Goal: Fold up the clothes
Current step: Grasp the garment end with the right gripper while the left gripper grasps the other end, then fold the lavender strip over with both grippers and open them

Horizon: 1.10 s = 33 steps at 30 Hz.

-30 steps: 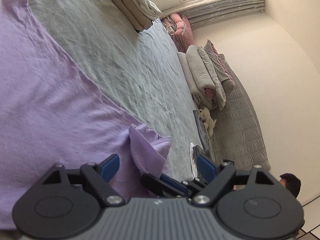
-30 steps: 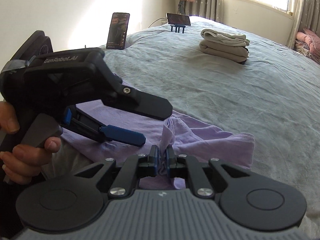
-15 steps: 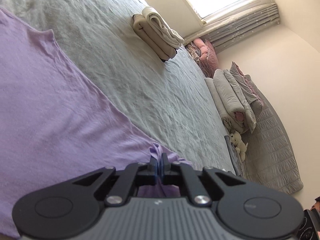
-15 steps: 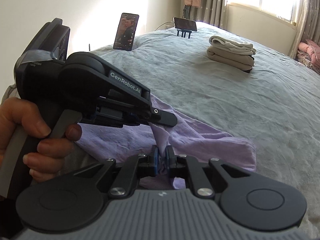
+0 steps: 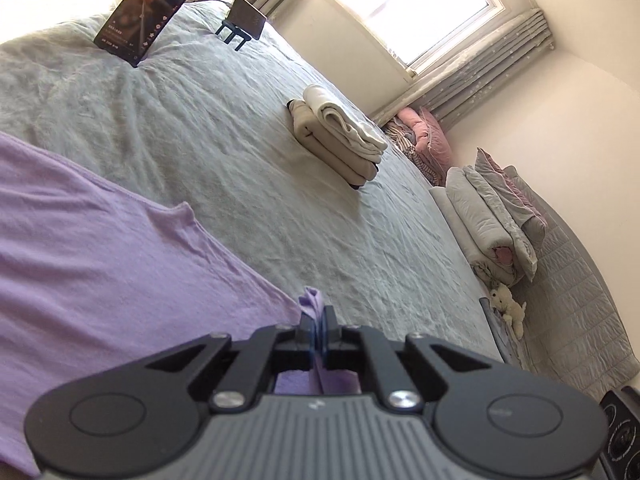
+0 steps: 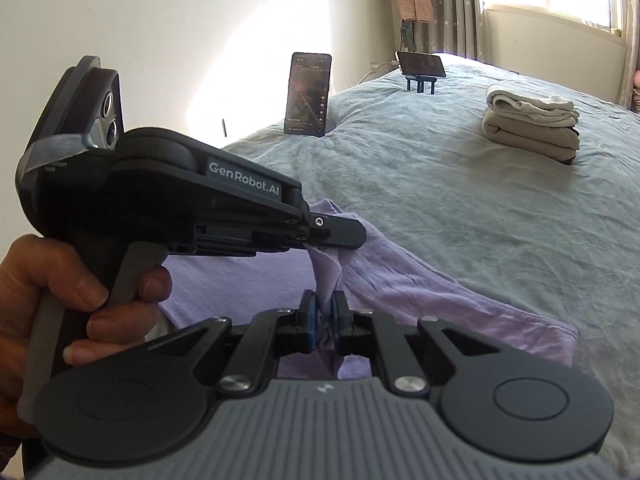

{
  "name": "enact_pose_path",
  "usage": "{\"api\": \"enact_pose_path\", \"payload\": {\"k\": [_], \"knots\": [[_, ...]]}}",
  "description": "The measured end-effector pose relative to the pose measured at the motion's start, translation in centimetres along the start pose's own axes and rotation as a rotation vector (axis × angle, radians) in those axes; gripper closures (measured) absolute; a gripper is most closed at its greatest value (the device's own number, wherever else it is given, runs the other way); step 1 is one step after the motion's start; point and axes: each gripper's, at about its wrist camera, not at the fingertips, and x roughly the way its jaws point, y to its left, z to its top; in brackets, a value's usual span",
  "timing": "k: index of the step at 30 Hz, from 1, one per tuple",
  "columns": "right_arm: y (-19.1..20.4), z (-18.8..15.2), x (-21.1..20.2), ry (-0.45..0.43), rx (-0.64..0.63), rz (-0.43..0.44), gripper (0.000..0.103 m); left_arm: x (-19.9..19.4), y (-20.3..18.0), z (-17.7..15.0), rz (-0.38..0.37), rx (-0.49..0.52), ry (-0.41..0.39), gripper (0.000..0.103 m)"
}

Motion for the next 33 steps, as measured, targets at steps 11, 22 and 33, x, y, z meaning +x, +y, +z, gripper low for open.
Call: {"api": "enact_pose_path", "payload": {"k": [11, 22, 33], "knots": [[6.5, 3.9, 6.2, -0.010, 0.026, 0.192, 0.093, -7.3, 5.1, 4.8, 0.142, 0.059, -0.083, 0.100], [13.1, 6.2, 11.3, 0.007, 0.052, 0.313, 0.093, -13.7, 10.6, 8.0, 0.261, 0.066, -0.115, 0.100], [18.0, 7.1, 14.1, 0.031, 0.037, 0.376, 0.093, -16.3, 14.9, 9.2, 0.308, 0.058, -0.097, 0.100]]}}
